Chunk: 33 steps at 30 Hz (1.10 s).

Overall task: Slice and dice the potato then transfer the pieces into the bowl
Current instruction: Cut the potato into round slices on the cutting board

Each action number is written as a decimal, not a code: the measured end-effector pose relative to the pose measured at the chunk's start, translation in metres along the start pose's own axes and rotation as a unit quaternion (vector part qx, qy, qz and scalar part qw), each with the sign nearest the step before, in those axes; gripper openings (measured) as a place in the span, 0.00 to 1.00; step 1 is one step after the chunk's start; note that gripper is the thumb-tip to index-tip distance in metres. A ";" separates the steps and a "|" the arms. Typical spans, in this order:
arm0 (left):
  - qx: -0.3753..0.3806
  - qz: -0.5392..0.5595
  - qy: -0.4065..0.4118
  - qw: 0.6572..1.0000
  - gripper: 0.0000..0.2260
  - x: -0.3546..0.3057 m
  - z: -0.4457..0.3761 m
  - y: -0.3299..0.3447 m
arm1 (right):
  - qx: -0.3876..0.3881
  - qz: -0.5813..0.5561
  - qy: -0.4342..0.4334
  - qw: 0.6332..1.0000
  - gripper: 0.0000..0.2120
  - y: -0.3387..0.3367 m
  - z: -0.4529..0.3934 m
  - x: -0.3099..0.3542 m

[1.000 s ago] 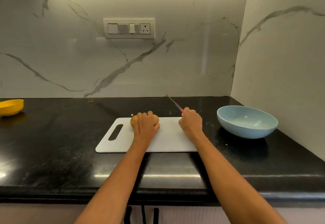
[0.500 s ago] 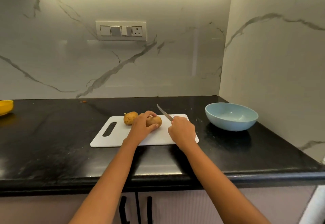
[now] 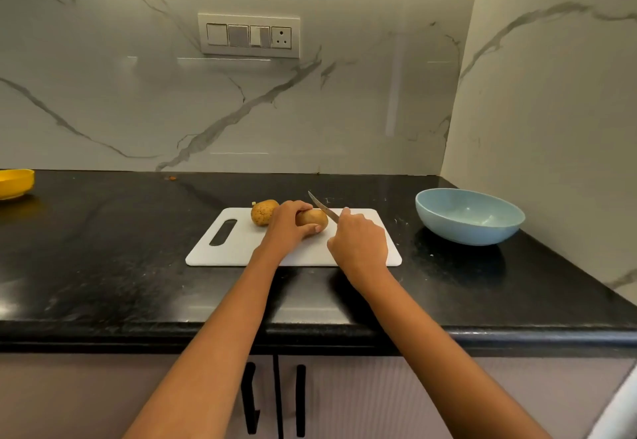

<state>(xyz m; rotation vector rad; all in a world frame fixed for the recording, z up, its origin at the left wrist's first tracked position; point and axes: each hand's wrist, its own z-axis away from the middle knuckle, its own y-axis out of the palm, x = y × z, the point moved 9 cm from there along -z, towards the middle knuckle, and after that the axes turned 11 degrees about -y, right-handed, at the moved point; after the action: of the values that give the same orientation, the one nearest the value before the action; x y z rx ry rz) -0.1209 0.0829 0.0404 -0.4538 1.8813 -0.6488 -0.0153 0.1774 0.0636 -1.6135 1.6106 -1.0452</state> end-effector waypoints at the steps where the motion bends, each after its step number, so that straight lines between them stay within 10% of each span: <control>1: -0.001 0.001 -0.001 1.000 0.22 0.001 -0.001 0.000 | 0.001 0.011 -0.006 1.000 0.12 0.000 -0.001 0.002; 33: 0.003 0.022 0.043 0.999 0.20 -0.009 0.007 0.000 | 0.054 0.037 -0.029 0.997 0.10 0.006 0.001 0.021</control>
<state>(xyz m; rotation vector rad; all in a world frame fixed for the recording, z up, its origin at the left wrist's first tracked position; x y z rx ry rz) -0.1106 0.0868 0.0450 -0.3846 1.9650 -0.6542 -0.0190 0.1564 0.0599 -1.4881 1.5387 -1.0191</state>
